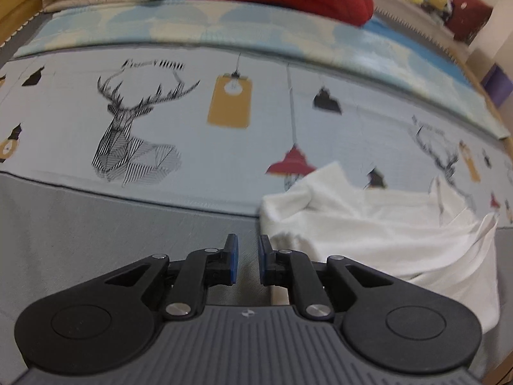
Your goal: Fold small clothes
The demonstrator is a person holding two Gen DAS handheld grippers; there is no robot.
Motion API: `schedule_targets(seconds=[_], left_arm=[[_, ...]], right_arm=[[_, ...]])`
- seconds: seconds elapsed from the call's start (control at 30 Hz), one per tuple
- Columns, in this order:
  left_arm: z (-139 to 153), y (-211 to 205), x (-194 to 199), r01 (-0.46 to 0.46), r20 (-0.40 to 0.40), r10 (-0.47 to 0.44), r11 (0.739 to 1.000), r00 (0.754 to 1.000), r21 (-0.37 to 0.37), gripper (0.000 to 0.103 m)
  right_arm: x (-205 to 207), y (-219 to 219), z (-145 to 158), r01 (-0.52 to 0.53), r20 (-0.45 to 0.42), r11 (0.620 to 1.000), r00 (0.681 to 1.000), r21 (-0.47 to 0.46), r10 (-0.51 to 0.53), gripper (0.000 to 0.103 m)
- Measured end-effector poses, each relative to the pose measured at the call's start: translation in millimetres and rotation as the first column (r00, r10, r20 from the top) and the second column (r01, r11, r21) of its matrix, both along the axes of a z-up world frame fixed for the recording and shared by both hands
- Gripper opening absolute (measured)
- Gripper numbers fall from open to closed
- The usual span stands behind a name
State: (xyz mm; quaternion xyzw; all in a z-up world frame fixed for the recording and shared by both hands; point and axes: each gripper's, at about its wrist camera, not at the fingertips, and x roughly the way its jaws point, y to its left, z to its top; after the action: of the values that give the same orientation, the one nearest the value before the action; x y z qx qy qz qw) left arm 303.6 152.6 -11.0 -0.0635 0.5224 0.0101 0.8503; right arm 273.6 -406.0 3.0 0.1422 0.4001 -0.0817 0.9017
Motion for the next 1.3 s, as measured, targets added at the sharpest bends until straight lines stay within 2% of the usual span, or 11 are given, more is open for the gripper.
schedule_targets(seconds=[0.2,0.27,0.33,0.47,0.83,0.93,1.0,1.07,1.13,1.23,1.3], left_arm=[[-23.5,-13.9,3.2,0.08,-0.095,-0.076,0.996,0.993,0.049,0.019],[-29.7,-21.0,6.0,0.106,-0.113,-0.097,0.992,0.989,0.071,0.033],[-33.8,-24.5,9.3,0.107,-0.12,-0.097,0.992,0.988,0.072,0.039],[-37.6,-28.2,18.0,0.09,-0.114,-0.085,0.995,0.99,0.042,0.039],[-34.7,-36.2,47.1,0.068,-0.022,-0.069,0.997,0.997,-0.027,0.039],[-36.3,-38.2,53.3,0.086,-0.016,-0.087,0.995,0.996,-0.05,0.039],[-37.5,-38.8,55.8,0.097,-0.014,-0.098,0.994,0.995,-0.057,0.031],[-41.1,-41.1,57.6,0.116,-0.029,-0.118,0.992,0.993,-0.058,0.017],[-42.1,-42.2,58.5,0.128,-0.027,-0.129,0.992,0.991,-0.021,0.014],[-30.6,-27.7,62.3,0.037,0.044,-0.036,0.999,0.998,-0.025,0.012],[-24.0,-20.5,63.9,-0.02,0.096,0.022,0.999,0.995,-0.025,0.012]], right_arm=[[0.8,11.3,-16.4,-0.132,-0.073,0.991,0.989,0.012,0.132,0.019],[2.6,20.9,-19.7,-0.175,-0.086,0.984,0.981,-0.023,0.172,0.02],[5.3,28.7,-22.1,-0.209,-0.087,0.977,0.975,-0.037,0.205,0.022],[16.8,38.9,-31.8,-0.233,-0.111,0.97,0.968,-0.061,0.226,0.032],[56.5,54.7,-57.4,-0.264,-0.131,0.962,0.958,-0.071,0.254,0.034],[63.3,55.6,-58.5,-0.267,-0.12,0.961,0.959,-0.069,0.257,0.034],[67.1,56.4,-57.8,-0.268,-0.108,0.961,0.96,-0.072,0.26,0.033],[70.5,56.0,-58.1,-0.266,-0.102,0.963,0.96,-0.054,0.259,0.014],[73.0,58.4,-58.5,-0.273,-0.098,0.961,0.958,-0.043,0.268,0.011],[74.2,56.1,-51.9,-0.232,-0.048,0.972,0.972,-0.042,0.23,0.009],[73.7,42.3,-39.0,-0.11,0.032,0.994,0.993,-0.019,0.11,0.009]])
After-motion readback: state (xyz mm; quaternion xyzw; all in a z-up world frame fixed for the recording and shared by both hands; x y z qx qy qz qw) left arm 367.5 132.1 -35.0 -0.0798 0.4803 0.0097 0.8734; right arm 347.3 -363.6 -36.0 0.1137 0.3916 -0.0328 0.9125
